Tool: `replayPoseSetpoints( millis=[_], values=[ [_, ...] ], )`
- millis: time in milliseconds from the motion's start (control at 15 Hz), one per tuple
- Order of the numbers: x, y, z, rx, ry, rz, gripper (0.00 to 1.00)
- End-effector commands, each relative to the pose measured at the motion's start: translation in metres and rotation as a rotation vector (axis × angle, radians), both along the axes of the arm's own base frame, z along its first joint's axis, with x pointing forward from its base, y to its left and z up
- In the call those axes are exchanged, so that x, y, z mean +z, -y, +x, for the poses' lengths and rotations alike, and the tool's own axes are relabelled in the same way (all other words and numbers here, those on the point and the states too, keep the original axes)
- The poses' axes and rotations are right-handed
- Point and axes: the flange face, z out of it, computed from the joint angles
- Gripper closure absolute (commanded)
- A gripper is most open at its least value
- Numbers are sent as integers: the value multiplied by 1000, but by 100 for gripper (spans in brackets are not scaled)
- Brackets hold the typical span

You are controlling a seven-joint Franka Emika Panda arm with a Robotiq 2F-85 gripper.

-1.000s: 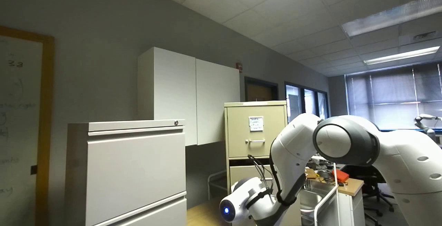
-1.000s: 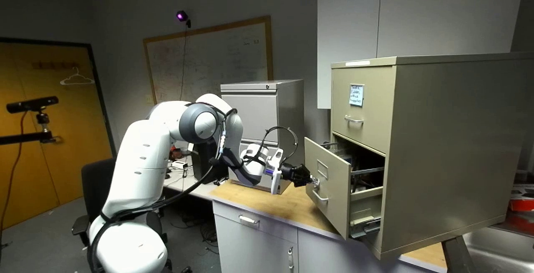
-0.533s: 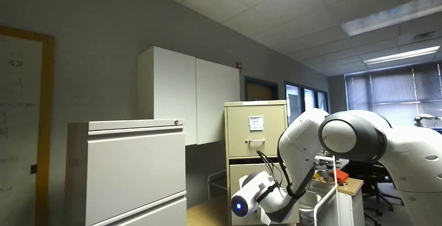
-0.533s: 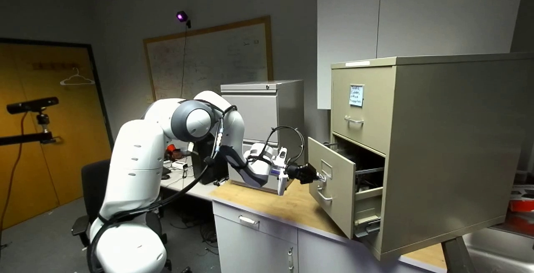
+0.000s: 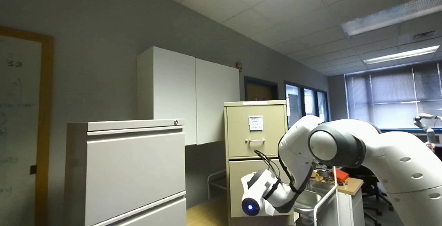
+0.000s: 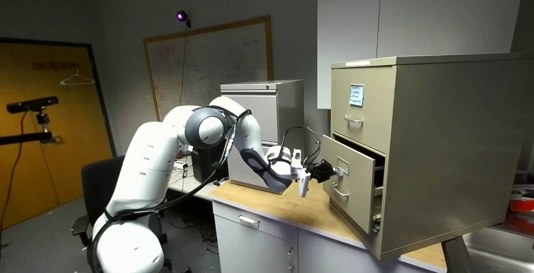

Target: Close the bottom drawer of the file cabinet

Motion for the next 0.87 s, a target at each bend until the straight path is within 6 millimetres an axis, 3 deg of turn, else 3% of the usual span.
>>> replayPoseSetpoints(
  millis=[0, 400, 800],
  values=[
    [28, 39, 48, 50, 87, -136, 100],
    [21, 71, 72, -56, 138, -171, 100],
    [26, 59, 88, -221, 188, -93, 100]
  ],
)
